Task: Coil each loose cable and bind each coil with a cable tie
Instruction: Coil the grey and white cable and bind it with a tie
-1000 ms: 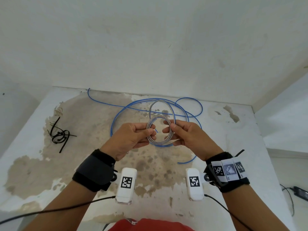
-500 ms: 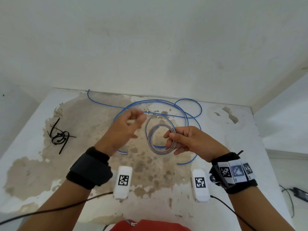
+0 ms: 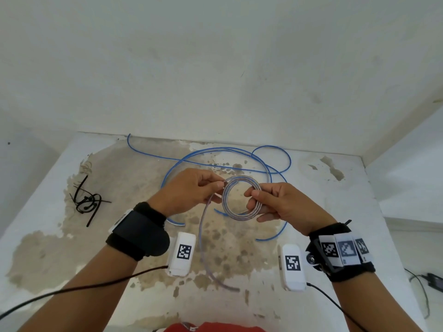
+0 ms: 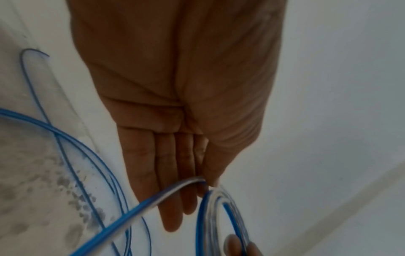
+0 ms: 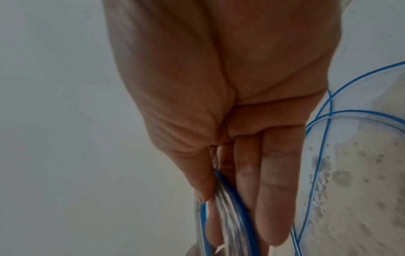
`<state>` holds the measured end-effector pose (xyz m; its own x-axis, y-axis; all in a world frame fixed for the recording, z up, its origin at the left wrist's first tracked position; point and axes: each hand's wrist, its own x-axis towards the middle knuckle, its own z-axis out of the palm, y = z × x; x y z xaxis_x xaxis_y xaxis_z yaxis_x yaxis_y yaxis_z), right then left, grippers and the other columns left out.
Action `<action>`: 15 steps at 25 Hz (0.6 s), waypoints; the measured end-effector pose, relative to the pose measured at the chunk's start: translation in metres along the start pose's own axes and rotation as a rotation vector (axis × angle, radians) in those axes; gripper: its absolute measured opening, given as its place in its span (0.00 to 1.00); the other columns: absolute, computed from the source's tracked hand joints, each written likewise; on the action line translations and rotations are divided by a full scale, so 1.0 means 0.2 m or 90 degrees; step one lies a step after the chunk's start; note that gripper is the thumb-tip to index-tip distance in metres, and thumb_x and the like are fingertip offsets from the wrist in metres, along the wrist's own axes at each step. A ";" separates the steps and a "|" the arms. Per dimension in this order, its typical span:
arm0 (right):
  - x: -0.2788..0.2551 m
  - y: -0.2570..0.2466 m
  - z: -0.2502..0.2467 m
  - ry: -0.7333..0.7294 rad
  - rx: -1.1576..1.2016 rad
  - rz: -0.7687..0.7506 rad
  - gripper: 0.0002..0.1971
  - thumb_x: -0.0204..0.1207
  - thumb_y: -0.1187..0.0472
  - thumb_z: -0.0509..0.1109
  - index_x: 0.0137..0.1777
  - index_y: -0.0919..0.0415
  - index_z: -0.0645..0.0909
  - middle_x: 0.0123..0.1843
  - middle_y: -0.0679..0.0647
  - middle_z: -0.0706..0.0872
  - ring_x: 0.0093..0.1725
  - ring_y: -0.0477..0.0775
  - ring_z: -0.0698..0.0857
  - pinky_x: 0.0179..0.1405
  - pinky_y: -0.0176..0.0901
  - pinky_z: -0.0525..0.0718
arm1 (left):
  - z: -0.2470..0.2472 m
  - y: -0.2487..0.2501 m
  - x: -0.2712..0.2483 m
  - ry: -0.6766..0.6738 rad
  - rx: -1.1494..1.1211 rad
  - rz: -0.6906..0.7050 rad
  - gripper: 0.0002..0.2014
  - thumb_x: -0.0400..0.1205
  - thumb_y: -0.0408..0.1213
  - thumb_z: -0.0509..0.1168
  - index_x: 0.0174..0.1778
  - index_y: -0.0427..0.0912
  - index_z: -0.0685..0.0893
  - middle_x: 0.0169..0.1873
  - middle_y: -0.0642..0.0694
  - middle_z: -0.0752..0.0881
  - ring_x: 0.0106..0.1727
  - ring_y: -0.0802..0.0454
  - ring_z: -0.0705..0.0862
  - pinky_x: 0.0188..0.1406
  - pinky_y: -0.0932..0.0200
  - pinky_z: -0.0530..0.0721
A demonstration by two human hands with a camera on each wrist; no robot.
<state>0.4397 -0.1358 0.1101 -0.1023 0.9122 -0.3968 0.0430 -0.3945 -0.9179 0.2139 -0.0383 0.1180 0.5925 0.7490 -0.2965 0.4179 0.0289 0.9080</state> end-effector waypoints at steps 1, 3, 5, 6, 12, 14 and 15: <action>0.01 0.01 0.01 0.008 0.005 -0.002 0.11 0.88 0.57 0.66 0.60 0.59 0.88 0.45 0.51 0.92 0.44 0.47 0.91 0.45 0.40 0.91 | 0.02 -0.01 0.00 0.002 -0.019 -0.012 0.08 0.88 0.34 0.65 0.57 0.38 0.88 0.44 0.45 0.94 0.44 0.53 0.93 0.47 0.62 0.89; 0.02 0.02 0.02 0.025 0.022 0.000 0.10 0.88 0.57 0.66 0.59 0.59 0.87 0.45 0.51 0.92 0.44 0.47 0.91 0.45 0.40 0.91 | 0.05 -0.01 -0.01 0.008 -0.057 -0.031 0.08 0.89 0.34 0.63 0.59 0.36 0.86 0.48 0.41 0.94 0.44 0.53 0.92 0.45 0.62 0.90; 0.02 0.03 0.04 0.041 0.041 0.005 0.10 0.88 0.58 0.65 0.59 0.59 0.87 0.45 0.51 0.92 0.43 0.47 0.91 0.45 0.39 0.91 | 0.07 -0.02 -0.02 0.016 -0.114 -0.053 0.09 0.89 0.36 0.62 0.60 0.37 0.85 0.50 0.43 0.94 0.46 0.52 0.92 0.43 0.63 0.88; 0.02 0.03 0.05 0.047 0.048 0.006 0.10 0.88 0.58 0.65 0.59 0.60 0.87 0.45 0.52 0.92 0.42 0.47 0.91 0.45 0.39 0.91 | 0.08 -0.01 -0.03 0.019 -0.137 -0.061 0.10 0.89 0.38 0.62 0.59 0.38 0.85 0.50 0.44 0.94 0.47 0.51 0.92 0.43 0.63 0.88; 0.02 0.04 0.07 0.055 0.099 0.005 0.10 0.87 0.58 0.66 0.60 0.59 0.87 0.48 0.53 0.93 0.44 0.48 0.93 0.43 0.39 0.91 | 0.09 -0.01 -0.04 0.024 -0.215 -0.081 0.10 0.84 0.36 0.69 0.60 0.38 0.87 0.46 0.42 0.94 0.45 0.54 0.92 0.44 0.63 0.89; 0.01 0.06 0.07 0.043 0.106 0.011 0.10 0.87 0.57 0.66 0.60 0.58 0.87 0.50 0.54 0.93 0.46 0.49 0.93 0.44 0.41 0.91 | 0.09 -0.02 -0.05 -0.009 -0.247 -0.104 0.10 0.84 0.36 0.69 0.59 0.39 0.89 0.45 0.42 0.93 0.46 0.55 0.92 0.46 0.65 0.88; 0.01 0.06 0.07 0.031 0.093 0.016 0.10 0.87 0.57 0.66 0.61 0.57 0.87 0.51 0.54 0.93 0.49 0.50 0.93 0.46 0.43 0.91 | 0.09 -0.03 -0.05 -0.015 -0.261 -0.111 0.10 0.84 0.36 0.69 0.59 0.40 0.90 0.46 0.42 0.93 0.47 0.55 0.92 0.48 0.64 0.89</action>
<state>0.4270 -0.1411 0.0982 -0.0549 0.9048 -0.4222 -0.1013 -0.4257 -0.8992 0.2173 -0.0579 0.1113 0.5550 0.6946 -0.4577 0.2078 0.4171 0.8848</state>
